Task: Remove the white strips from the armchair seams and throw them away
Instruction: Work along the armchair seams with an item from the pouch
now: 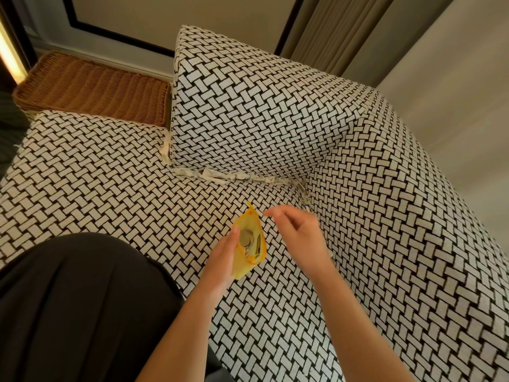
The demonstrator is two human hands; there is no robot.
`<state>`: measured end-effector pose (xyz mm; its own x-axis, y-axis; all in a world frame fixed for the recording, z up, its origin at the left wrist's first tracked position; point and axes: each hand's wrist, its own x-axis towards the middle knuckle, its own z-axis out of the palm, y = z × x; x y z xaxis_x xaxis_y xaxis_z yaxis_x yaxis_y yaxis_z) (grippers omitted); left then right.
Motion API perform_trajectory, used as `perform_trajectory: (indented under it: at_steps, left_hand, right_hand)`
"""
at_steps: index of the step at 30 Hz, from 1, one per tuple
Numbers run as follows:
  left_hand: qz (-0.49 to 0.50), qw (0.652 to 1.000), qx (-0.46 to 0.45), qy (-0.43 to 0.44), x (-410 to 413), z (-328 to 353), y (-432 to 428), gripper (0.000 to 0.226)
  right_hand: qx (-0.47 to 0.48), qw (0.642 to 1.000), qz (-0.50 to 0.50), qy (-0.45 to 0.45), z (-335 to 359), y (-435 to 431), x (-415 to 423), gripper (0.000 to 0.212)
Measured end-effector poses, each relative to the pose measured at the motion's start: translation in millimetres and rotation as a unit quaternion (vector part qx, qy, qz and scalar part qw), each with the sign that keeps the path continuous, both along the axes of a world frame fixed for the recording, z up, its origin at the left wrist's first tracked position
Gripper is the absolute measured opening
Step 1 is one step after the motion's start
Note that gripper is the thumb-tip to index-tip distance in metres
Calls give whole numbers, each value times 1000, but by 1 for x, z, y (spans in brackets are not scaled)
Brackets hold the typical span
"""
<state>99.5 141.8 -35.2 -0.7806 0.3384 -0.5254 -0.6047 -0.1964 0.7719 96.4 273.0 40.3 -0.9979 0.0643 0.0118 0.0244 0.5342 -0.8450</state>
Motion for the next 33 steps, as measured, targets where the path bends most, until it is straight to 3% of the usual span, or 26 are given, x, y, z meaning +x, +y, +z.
perform_trajectory:
  at_steps: [2,5,7,9,11,16,19,24,28,33]
  left_hand:
    - [-1,1000,5,-2,0,3,-1,52]
    - [-3,1000,6,-6,-1,2,-1,62]
    - [3,1000,18,-6,-2,1,-1,57]
    - [8,999,28,-14,-3,1,-1,51]
    - [2,999,35,-13,-4,-1,0,62]
    - [5,999,45,-14,-6,-5,-1,62]
    - [0,999,43,-12,-5,-5,-1,78]
    - [4,1000,29,-8,-5,-4,0,82]
    - [8,999,33,5,-4,-5,-2,110]
    - [6,999,50,-6,-5,-6,-1,101]
  right_hand:
    - [-8,996,-91,-6,-15,16,-15,19]
    - [61,981,-168,-80,-42,42,-43,25]
    - [66,968,-201,-138,-60,58,-61,35]
    - [93,951,-242,-166,-75,72,-77,39]
    - [149,935,-271,-175,-82,82,-90,35]
    - [244,910,-229,-244,-80,96,-119,29]
    - [251,899,-221,-283,-80,97,-126,27]
    - [233,876,-206,-368,-70,96,-134,31]
    - [212,879,-210,-371,-68,98,-135,30]
    - [253,892,-256,-274,-85,95,-127,27]
